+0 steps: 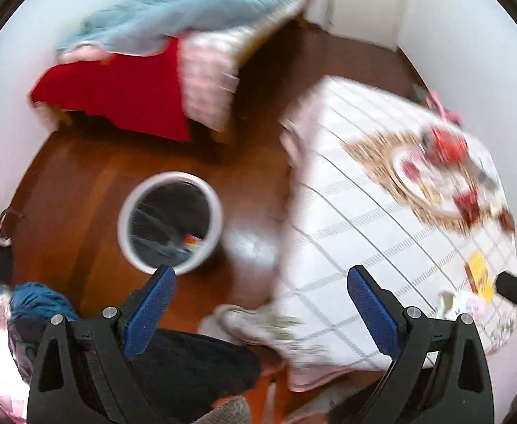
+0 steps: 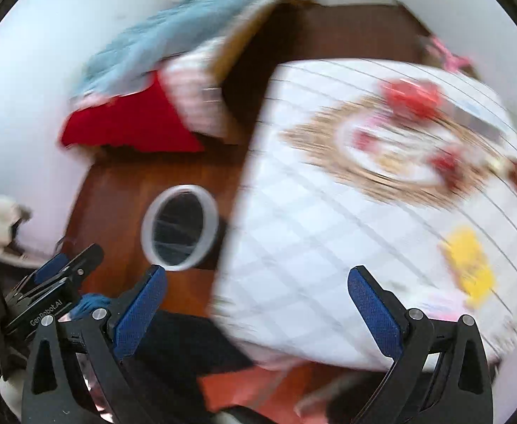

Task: Collect trash
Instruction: 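Move both tools back from the bin to the table, then grasp the white toothpaste box with the left tool while the right tool grasps the yellow cigarette box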

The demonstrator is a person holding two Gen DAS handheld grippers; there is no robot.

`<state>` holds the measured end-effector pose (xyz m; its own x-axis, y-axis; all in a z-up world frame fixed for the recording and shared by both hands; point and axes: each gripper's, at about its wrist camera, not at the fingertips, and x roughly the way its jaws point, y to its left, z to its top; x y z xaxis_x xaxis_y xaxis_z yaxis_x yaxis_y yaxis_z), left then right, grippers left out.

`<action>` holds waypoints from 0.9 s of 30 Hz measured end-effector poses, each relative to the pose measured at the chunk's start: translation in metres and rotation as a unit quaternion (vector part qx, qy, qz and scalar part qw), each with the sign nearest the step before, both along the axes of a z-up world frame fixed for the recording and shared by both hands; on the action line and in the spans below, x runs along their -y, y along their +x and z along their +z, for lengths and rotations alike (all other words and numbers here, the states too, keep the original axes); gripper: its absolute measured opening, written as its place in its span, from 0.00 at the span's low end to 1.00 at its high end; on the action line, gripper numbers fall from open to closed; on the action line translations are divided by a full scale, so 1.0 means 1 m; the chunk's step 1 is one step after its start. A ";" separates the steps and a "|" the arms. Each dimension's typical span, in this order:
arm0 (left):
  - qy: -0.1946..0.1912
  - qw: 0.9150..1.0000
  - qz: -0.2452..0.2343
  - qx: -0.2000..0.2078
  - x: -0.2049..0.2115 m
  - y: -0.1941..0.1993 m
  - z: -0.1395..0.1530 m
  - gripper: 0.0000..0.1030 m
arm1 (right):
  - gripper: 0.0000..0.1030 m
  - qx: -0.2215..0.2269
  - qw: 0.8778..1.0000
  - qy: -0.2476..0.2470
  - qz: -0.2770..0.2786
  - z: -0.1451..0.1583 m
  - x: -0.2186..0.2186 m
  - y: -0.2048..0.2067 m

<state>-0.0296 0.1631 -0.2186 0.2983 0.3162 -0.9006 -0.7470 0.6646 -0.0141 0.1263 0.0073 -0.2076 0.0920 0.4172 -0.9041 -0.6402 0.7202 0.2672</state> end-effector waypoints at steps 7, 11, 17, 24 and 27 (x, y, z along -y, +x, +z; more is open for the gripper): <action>-0.008 0.993 -0.086 -0.074 0.043 0.092 -0.071 0.96 | 1.00 0.014 0.990 -0.121 -0.074 -0.068 0.098 0.102; -0.014 0.988 -0.116 -0.099 0.056 0.120 -0.097 0.96 | 1.00 -0.006 0.985 -0.158 -0.066 -0.106 0.113 0.139; -0.021 0.985 -0.129 -0.114 0.054 0.131 -0.108 0.96 | 0.85 -0.011 0.990 -0.138 -0.019 -0.126 0.100 0.142; 0.013 0.968 -0.239 -0.075 0.092 0.144 -0.060 0.95 | 0.65 0.003 0.986 -0.146 -0.076 -0.116 0.136 0.148; 0.020 0.936 -0.347 -0.063 0.136 0.157 -0.035 0.95 | 0.64 -0.018 0.981 -0.146 -0.125 -0.111 0.178 0.153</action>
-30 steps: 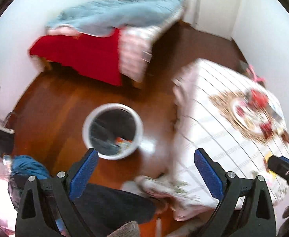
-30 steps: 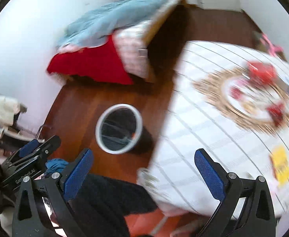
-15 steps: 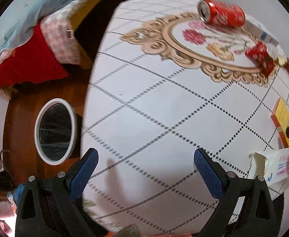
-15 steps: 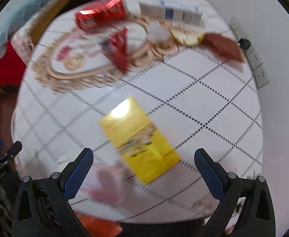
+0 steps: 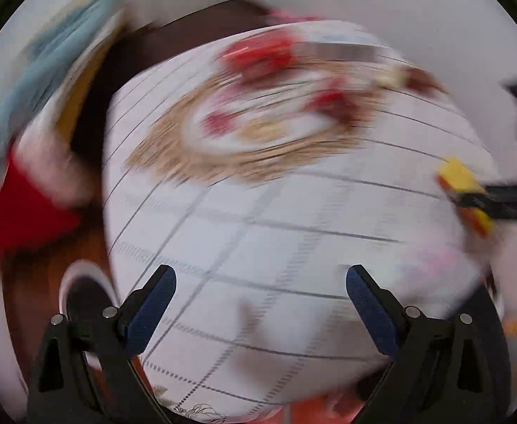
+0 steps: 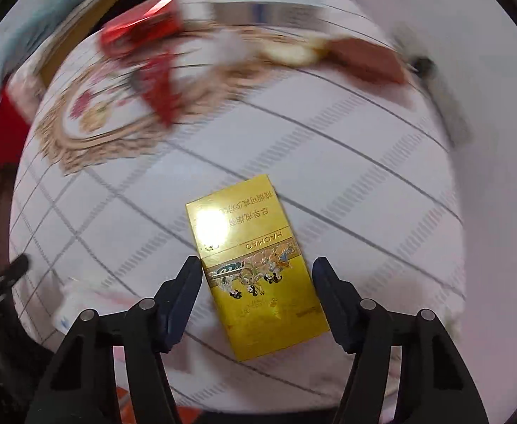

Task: Collect trash
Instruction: 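Grasp the white toothpaste box with the left tool while the right tool grasps the yellow cigarette box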

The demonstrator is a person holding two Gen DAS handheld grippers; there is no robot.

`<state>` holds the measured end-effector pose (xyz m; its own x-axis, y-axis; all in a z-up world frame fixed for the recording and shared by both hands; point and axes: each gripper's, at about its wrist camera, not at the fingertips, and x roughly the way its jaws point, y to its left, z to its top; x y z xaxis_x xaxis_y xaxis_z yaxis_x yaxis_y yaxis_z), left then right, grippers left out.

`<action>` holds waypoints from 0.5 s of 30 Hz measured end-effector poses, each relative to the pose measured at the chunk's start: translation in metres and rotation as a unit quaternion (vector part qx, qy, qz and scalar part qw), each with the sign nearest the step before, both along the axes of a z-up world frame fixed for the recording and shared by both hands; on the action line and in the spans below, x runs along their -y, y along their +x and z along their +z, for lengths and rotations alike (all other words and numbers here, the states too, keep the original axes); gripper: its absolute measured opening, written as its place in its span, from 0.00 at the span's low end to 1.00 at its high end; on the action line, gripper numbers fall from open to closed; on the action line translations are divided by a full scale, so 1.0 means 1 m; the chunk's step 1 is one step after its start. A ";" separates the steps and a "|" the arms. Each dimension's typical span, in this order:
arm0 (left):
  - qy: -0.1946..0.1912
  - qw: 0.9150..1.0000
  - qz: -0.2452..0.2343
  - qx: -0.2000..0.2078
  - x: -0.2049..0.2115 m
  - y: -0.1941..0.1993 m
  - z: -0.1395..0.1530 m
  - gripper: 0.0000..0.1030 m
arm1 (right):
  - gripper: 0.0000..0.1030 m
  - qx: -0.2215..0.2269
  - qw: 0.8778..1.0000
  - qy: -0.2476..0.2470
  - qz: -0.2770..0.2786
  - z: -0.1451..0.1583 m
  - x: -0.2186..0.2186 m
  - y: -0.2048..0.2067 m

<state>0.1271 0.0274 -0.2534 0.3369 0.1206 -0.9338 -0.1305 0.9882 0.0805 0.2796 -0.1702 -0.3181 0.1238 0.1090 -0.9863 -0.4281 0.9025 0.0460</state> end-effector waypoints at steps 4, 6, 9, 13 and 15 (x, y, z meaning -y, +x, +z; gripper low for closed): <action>-0.019 0.990 -0.135 -0.035 0.058 0.022 -0.001 0.95 | 0.64 -0.018 0.999 0.001 -0.050 -0.003 0.049 -0.002; -0.005 0.982 -0.180 -0.060 0.081 0.033 -0.018 0.95 | 0.64 -0.022 0.997 0.003 -0.067 -0.004 0.063 -0.005; 0.002 0.975 -0.202 -0.092 0.091 0.048 -0.042 0.93 | 0.66 -0.032 0.996 0.016 -0.077 -0.007 0.079 -0.006; -0.002 0.974 -0.195 -0.118 0.091 0.057 -0.058 0.62 | 0.68 -0.034 0.997 0.015 -0.068 -0.005 0.087 -0.014; -0.014 0.979 -0.169 -0.112 0.086 0.059 -0.053 0.58 | 0.68 -0.030 0.998 0.008 -0.058 -0.004 0.085 -0.014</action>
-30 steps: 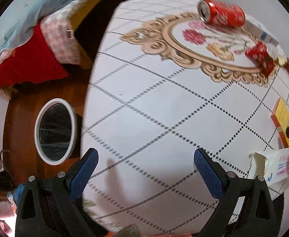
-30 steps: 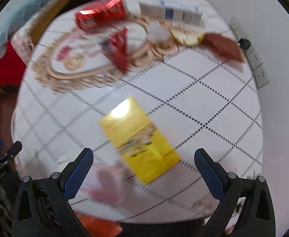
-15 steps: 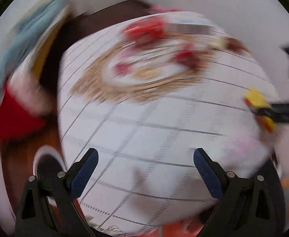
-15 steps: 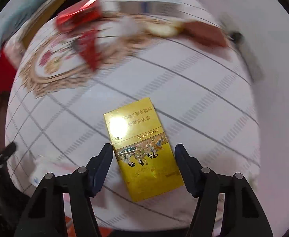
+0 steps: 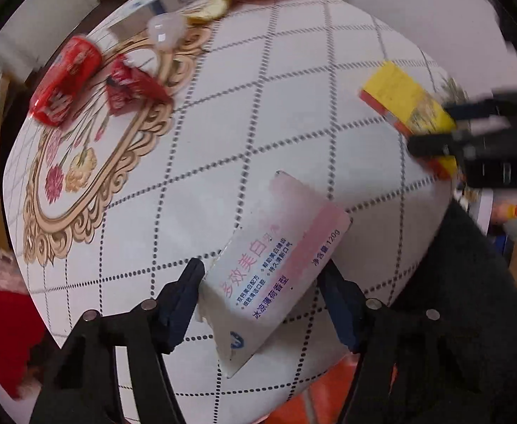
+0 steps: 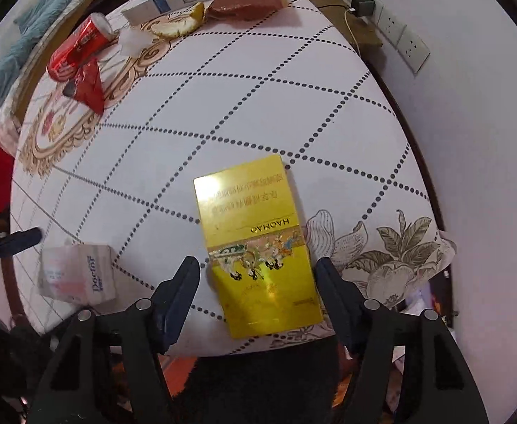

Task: Collect trash
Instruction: 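Grasp the white toothpaste box with the left tool while the right tool grasps the yellow cigarette box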

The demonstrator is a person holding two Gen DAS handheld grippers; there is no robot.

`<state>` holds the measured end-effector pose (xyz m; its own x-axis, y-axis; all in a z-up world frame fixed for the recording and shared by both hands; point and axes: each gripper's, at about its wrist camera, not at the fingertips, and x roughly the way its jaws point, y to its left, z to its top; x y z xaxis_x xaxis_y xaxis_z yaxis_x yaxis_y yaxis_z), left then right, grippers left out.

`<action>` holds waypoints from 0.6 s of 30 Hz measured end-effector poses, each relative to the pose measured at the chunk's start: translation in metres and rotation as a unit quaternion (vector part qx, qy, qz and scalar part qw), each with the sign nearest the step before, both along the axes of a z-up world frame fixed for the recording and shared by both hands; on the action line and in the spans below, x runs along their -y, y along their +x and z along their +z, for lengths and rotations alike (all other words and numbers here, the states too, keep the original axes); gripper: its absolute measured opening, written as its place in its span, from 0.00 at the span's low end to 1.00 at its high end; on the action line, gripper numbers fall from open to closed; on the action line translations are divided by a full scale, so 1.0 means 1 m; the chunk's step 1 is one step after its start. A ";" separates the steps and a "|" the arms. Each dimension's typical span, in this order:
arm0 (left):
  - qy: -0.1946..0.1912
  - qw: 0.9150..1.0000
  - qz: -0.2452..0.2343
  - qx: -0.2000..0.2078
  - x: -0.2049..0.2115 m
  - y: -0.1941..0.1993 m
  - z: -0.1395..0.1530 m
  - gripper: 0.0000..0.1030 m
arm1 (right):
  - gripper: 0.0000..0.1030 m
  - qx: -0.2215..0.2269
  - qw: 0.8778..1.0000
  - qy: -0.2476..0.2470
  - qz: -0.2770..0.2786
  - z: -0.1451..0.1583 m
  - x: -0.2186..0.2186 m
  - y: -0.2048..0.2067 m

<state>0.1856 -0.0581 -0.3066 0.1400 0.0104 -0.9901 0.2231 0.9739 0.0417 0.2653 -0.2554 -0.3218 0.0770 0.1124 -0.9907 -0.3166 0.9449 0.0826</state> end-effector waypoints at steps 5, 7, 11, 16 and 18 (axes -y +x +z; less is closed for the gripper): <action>-0.003 0.992 0.125 0.023 -0.043 0.012 0.008 0.56 | 0.67 0.023 1.000 -0.011 0.013 -0.001 -0.015 -0.006; -0.003 0.989 0.146 0.029 -0.055 0.015 0.006 0.56 | 0.59 0.044 0.999 -0.003 0.020 -0.001 -0.024 -0.012; 0.012 0.991 0.130 0.019 -0.054 0.017 -0.006 0.58 | 0.59 0.049 0.998 0.007 0.045 -0.001 -0.043 -0.024; 0.005 0.989 0.144 0.031 -0.047 0.015 -0.009 0.54 | 0.62 0.059 0.996 -0.031 0.059 -0.003 -0.057 -0.032; 0.001 0.987 0.154 0.039 -0.051 0.007 -0.005 0.52 | 0.61 0.068 0.996 -0.037 0.052 -0.003 -0.060 -0.035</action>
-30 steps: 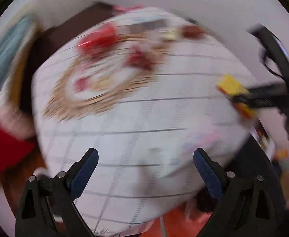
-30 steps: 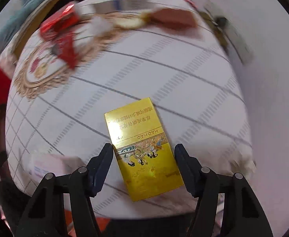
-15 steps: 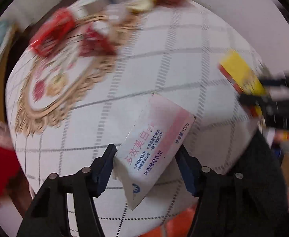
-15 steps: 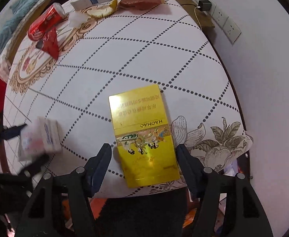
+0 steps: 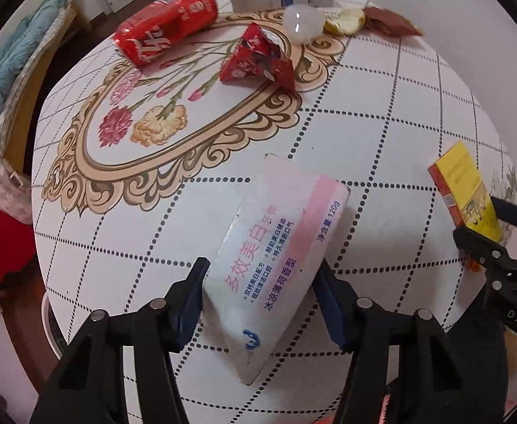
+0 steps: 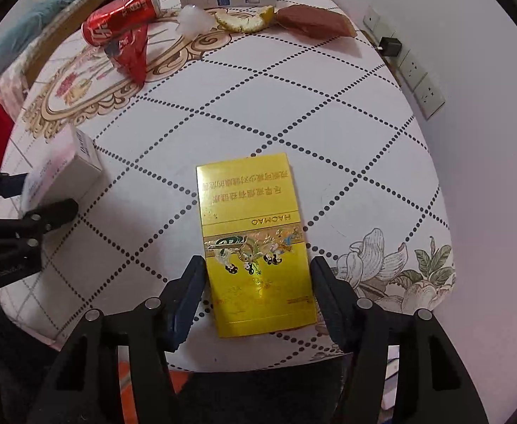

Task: Collect trash
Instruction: 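Grasp the white toothpaste box with the left tool while the right tool grasps the yellow cigarette box, then carry both boxes over the bin and open both tools to drop them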

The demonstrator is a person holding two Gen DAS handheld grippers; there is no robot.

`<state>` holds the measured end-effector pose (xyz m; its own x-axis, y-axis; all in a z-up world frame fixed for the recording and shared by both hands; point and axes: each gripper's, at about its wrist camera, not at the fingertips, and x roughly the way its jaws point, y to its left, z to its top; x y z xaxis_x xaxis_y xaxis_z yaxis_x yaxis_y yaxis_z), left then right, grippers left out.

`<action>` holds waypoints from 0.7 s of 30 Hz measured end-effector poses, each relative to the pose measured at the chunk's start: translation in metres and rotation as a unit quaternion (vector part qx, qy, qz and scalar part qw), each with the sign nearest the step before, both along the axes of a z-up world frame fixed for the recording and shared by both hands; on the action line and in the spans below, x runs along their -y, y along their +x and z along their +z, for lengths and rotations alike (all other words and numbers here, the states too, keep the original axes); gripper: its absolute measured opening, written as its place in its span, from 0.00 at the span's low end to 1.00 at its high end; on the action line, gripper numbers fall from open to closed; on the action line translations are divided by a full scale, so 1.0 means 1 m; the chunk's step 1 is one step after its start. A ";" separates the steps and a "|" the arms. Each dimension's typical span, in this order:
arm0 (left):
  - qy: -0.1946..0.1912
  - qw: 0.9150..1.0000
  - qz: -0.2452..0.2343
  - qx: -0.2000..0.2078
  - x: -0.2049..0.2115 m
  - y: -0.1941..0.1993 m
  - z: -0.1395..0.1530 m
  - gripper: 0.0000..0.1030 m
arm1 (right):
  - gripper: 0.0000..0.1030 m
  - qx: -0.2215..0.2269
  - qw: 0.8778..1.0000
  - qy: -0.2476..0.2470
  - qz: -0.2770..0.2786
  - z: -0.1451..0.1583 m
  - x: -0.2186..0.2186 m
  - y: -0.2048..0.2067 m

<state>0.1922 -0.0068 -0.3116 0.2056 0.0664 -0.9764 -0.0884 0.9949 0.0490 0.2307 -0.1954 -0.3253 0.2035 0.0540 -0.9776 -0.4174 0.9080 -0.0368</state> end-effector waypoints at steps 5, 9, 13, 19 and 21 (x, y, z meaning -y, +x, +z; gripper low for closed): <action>-0.002 0.999 0.038 0.035 -0.003 -0.022 0.024 0.51 | 0.58 0.002 1.000 0.018 -0.010 0.002 -0.018 -0.004; 0.004 0.993 0.080 0.086 -0.015 -0.048 0.065 0.51 | 0.58 0.014 0.999 0.051 -0.007 0.022 -0.028 -0.015; 0.003 0.983 0.133 0.129 -0.063 -0.078 0.106 0.50 | 0.58 0.036 0.995 0.090 0.007 0.055 -0.053 -0.030; 0.018 0.955 0.227 0.192 -0.167 -0.147 0.163 0.50 | 0.58 0.027 0.983 0.164 0.082 0.102 -0.140 -0.054; 0.020 0.944 0.258 0.203 -0.196 -0.173 0.172 0.50 | 0.58 0.011 0.974 0.195 0.117 0.113 -0.185 -0.073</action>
